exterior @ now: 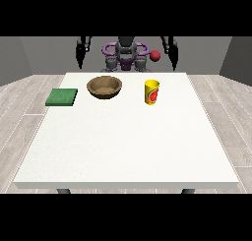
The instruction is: Pick the cup and pour the ball into the bowl, then pick the bowl and place it on the pad
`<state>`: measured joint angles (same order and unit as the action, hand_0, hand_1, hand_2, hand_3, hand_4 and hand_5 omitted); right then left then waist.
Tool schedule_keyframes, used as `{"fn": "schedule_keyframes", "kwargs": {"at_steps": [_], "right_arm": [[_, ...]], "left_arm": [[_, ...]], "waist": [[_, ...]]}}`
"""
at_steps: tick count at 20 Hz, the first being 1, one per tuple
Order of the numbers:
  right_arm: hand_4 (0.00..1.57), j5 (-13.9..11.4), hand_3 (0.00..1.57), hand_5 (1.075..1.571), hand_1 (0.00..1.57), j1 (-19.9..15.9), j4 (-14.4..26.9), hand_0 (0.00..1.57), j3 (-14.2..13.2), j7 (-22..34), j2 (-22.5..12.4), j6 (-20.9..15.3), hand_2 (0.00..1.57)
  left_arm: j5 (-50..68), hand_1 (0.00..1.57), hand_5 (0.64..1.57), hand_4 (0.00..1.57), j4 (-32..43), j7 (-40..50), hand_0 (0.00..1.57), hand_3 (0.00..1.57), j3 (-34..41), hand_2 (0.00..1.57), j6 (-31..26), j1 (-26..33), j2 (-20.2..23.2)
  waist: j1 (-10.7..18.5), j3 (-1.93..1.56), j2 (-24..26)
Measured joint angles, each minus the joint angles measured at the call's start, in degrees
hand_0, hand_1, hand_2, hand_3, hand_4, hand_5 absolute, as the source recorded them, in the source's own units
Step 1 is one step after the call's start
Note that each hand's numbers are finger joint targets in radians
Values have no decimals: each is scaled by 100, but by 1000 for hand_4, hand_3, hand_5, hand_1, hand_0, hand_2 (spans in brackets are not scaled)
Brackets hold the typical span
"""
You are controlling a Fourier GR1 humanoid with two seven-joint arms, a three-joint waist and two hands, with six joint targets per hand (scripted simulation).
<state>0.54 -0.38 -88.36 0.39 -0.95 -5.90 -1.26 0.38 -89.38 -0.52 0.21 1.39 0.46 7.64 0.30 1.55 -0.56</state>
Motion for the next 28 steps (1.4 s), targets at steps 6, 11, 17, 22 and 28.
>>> {"fn": "schedule_keyframes", "kwargs": {"at_steps": [6, 11, 17, 22, 28], "right_arm": [[1058, 3, 305, 1571, 0, -46, -388, 0, -63, 348, -225, 36, 0], [783, 205, 0, 1571, 0, -535, -1009, 0, 506, 1111, 298, -346, 0], [512, 86, 0, 1571, 0, -584, -1333, 0, 1916, 2224, 521, -1847, 0], [131, -331, 0, 1570, 0, -1624, -1446, 0, 2364, 2811, 559, -2372, 0], [0, -350, 0, 1569, 0, -2351, -1333, 0, 1910, 2250, 373, -2054, 0]], "left_arm": [[48, 0, 1535, 0, -423, 321, 0, 0, 23, 0, -63, -84, 167], [842, 0, 1541, 0, -938, 1058, 0, 0, 16, 0, -65, -453, -283], [1496, 0, 1535, 0, -1533, 2014, 0, 0, -67, 0, 0, -244, -540], [1385, 0, 1507, 0, -1645, 1951, 0, 0, -92, 0, 68, -706, -544], [1200, 0, 1506, 0, -1323, 1213, 0, 0, 271, 0, -16, -1653, -319]], "waist": [[-30, -88, 1060], [82, -116, 2274], [264, -142, 2733], [45, -147, 1974], [-200, -152, 399]]}}
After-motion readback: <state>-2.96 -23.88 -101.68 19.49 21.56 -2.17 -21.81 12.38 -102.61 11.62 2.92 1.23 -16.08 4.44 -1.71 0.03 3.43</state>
